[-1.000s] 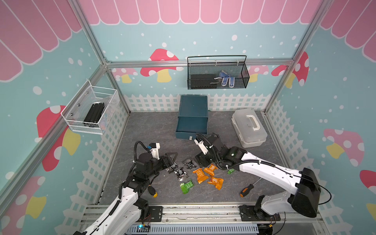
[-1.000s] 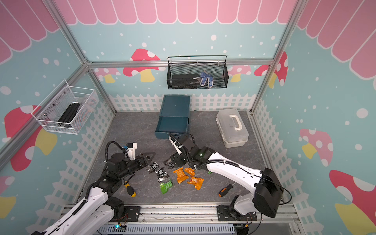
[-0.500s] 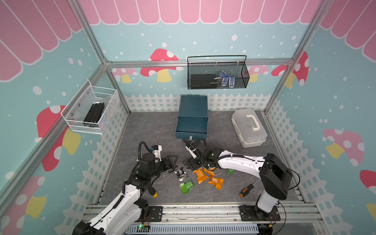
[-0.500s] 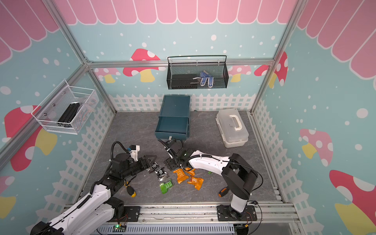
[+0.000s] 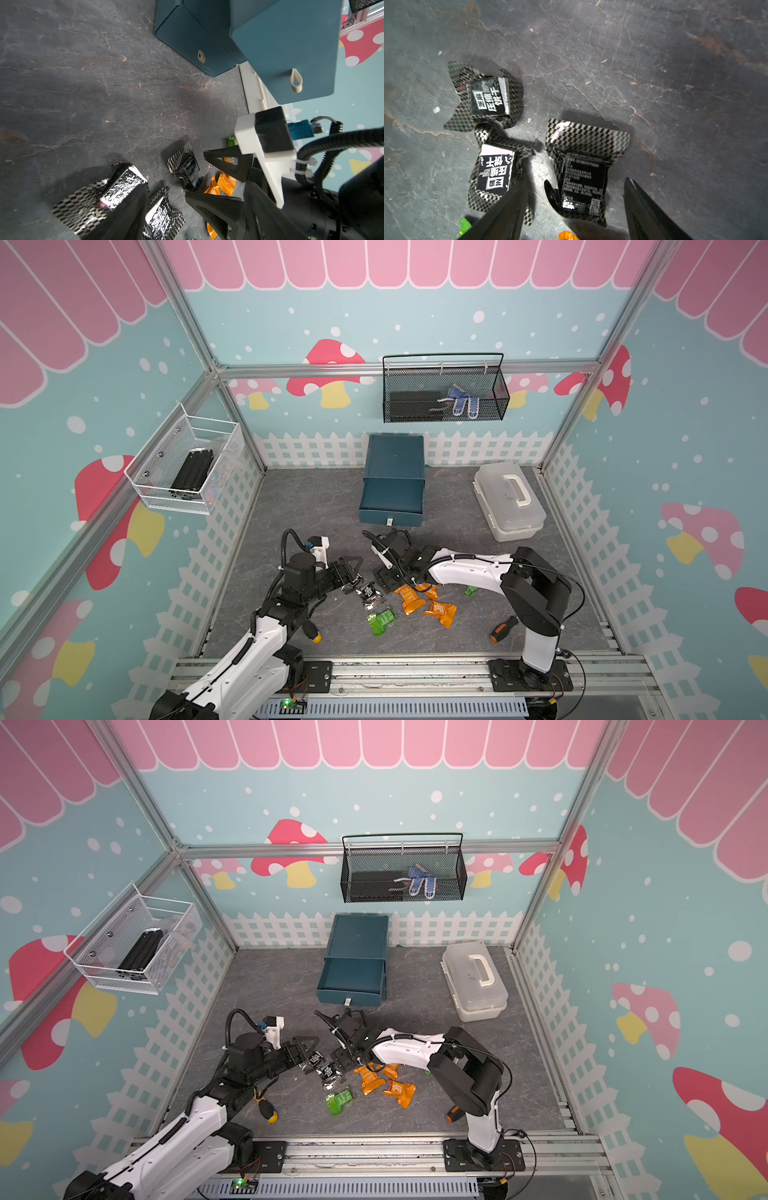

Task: Place the cookies into the drawer by color
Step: Pick up the cookie at the center of the board.

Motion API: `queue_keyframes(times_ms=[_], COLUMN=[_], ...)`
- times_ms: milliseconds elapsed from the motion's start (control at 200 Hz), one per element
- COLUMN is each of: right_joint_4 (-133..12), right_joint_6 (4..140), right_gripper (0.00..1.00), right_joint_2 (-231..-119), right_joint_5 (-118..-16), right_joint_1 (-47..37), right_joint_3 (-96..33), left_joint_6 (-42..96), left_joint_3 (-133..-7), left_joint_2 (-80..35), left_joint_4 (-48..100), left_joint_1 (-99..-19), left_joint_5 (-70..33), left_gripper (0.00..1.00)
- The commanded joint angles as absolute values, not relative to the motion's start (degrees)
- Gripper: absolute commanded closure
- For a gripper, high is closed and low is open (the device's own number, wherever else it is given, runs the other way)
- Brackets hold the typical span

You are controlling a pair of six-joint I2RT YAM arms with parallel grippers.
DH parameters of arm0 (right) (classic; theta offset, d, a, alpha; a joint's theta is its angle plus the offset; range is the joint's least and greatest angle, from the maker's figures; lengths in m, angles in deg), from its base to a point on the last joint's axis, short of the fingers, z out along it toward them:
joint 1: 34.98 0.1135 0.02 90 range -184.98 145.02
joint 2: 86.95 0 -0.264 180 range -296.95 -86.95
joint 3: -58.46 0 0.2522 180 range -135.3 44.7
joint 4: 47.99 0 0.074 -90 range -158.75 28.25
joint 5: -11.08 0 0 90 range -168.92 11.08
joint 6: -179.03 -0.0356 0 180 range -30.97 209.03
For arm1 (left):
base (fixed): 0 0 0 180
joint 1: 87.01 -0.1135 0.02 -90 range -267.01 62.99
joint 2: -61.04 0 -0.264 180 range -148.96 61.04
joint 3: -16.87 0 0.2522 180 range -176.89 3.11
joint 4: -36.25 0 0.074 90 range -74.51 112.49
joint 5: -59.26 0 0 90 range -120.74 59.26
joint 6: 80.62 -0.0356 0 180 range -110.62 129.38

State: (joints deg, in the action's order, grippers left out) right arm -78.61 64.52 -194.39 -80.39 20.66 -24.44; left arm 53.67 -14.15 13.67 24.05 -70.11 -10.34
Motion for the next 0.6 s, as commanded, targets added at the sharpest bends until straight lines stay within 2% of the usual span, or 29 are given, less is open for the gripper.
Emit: queue_keyframes(times_ms=[0, 205, 520, 595], right_joint_4=[-79.06, -80.82, -82.06, -82.63], right_joint_6=[63.18, 63.10, 63.19, 63.10], right_gripper=[0.25, 0.27, 0.40, 0.46], right_joint_2=[-195.32, -199.91, -201.82, -201.90], right_joint_5=[-81.42, -83.41, -85.96, -86.21], right_joint_1=[21.45, 21.55, 21.54, 21.54], right_joint_3=[-26.43, -28.57, -30.01, -30.22], left_joint_6=[52.42, 52.14, 51.97, 52.01], left_joint_3=[-13.33, -13.15, -12.97, -12.97], left_joint_2=[14.02, 14.55, 14.54, 14.64], left_joint_4=[25.27, 24.80, 25.08, 25.02], left_joint_1=[-70.41, -70.47, -70.43, -70.43], left_joint_5=[-10.80, -11.23, -11.14, -11.30], left_gripper=[0.24, 0.24, 0.24, 0.24])
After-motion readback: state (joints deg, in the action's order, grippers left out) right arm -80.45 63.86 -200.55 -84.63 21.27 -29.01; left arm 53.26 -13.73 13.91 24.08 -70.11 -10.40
